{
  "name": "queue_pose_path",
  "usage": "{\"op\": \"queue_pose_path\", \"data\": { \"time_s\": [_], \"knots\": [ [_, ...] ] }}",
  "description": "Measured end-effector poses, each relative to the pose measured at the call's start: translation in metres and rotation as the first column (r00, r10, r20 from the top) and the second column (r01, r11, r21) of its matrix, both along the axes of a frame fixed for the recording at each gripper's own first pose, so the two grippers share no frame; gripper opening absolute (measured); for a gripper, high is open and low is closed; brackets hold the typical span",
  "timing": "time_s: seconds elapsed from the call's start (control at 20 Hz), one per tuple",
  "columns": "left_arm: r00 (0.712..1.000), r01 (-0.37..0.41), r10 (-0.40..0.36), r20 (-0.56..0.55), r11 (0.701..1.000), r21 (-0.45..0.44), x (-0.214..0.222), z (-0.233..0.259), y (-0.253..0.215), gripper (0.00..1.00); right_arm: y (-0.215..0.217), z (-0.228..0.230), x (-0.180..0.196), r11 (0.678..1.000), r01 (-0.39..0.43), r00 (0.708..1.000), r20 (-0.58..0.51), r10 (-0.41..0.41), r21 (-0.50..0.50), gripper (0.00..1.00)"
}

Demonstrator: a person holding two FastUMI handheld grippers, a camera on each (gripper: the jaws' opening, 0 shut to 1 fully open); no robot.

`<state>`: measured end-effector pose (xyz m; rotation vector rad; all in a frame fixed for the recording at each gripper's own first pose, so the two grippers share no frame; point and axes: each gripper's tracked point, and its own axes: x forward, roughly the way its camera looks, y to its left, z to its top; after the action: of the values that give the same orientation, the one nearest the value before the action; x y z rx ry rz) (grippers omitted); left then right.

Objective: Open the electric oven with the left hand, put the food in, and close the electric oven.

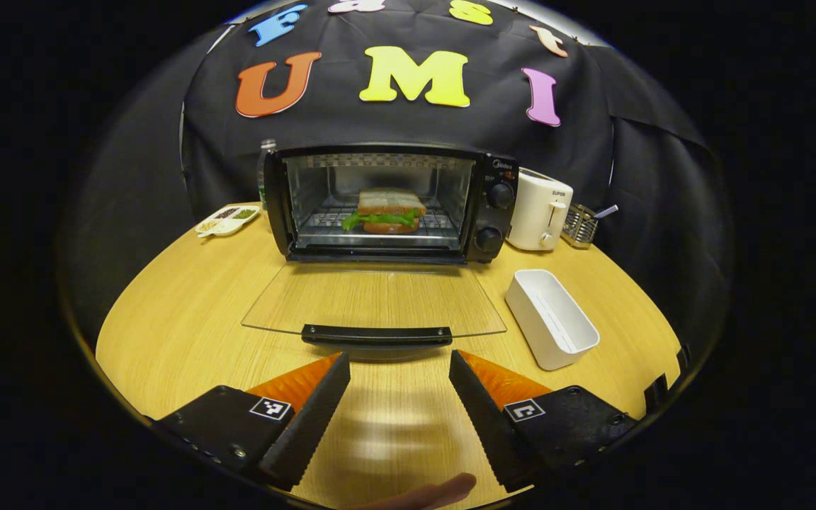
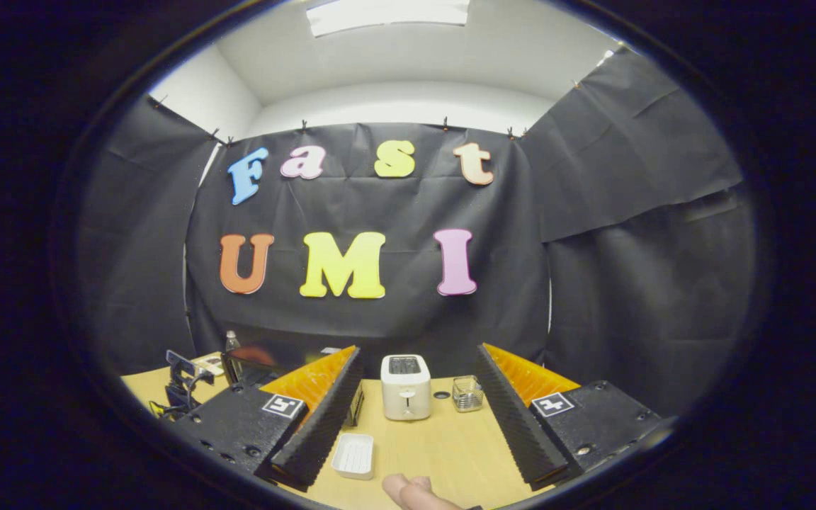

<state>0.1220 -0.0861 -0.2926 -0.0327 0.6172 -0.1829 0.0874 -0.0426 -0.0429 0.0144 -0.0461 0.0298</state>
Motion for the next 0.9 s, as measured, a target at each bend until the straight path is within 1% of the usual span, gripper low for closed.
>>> {"op": "queue_pose_path", "data": {
  "time_s": [0.05, 0.15, 0.2, 0.25, 0.3, 0.4, 0.45, 0.5, 0.55, 0.6, 0.7, 0.9],
  "knots": [
    [1.0, -0.003, 0.003, -0.02, 1.0, 0.001, 0.002, -0.005, -0.001, 0.94, -0.004, -0.005, 0.002, 1.0, 0.005, 1.0, -0.012, -0.005, 0.007, 1.0],
    [0.999, -0.015, 0.015, -0.035, 1.0, 0.003, 0.008, -0.01, 0.0, 0.93, -0.008, -0.013, 0.007, 1.0, 0.005, 0.999, -0.04, -0.004, 0.028, 1.0],
    [0.999, -0.015, 0.016, -0.044, 1.0, 0.006, 0.01, -0.013, -0.001, 0.94, -0.01, -0.017, 0.008, 0.999, 0.001, 0.999, -0.05, 0.0, 0.037, 0.92],
    [0.998, -0.007, 0.008, -0.055, 1.0, 0.01, 0.013, -0.016, -0.004, 0.94, -0.011, -0.018, 0.008, 0.999, -0.003, 0.999, -0.051, 0.005, 0.041, 0.92],
    [0.997, -0.004, 0.005, -0.072, 1.0, 0.017, 0.014, -0.02, -0.005, 0.93, -0.013, -0.017, 0.009, 0.999, -0.004, 0.999, -0.049, 0.006, 0.039, 1.0],
    [0.996, -0.011, 0.014, -0.089, 0.999, 0.03, 0.018, -0.026, -0.003, 0.93, -0.017, -0.014, 0.007, 1.0, 0.005, 0.999, -0.038, -0.004, 0.025, 1.0],
    [0.996, -0.013, 0.015, -0.088, 0.999, 0.032, 0.022, -0.028, -0.003, 0.93, -0.018, -0.012, 0.005, 1.0, 0.006, 1.0, -0.028, -0.005, 0.022, 0.92],
    [0.996, -0.015, 0.018, -0.086, 0.999, 0.042, 0.025, -0.028, -0.003, 0.93, -0.017, -0.011, 0.004, 1.0, 0.001, 1.0, -0.022, 0.0, 0.018, 0.92],
    [0.996, -0.025, 0.03, -0.085, 0.998, 0.058, 0.029, -0.03, 0.002, 0.93, -0.017, -0.013, 0.003, 1.0, -0.002, 1.0, -0.027, 0.003, 0.015, 1.0],
    [0.996, -0.026, 0.031, -0.088, 0.998, 0.062, 0.03, -0.03, 0.003, 0.93, -0.017, -0.016, 0.004, 1.0, -0.005, 0.999, -0.035, 0.006, 0.016, 0.92],
    [0.996, -0.025, 0.032, -0.085, 0.997, 0.077, 0.03, -0.028, 0.002, 0.93, -0.017, -0.019, 0.005, 0.999, -0.014, 0.999, -0.047, 0.015, 0.029, 0.93],
    [0.997, -0.032, 0.038, -0.061, 0.995, 0.1, 0.033, -0.021, 0.002, 0.93, -0.022, -0.026, 0.011, 1.0, -0.005, 0.998, -0.07, 0.007, 0.026, 0.92]
  ]
}}
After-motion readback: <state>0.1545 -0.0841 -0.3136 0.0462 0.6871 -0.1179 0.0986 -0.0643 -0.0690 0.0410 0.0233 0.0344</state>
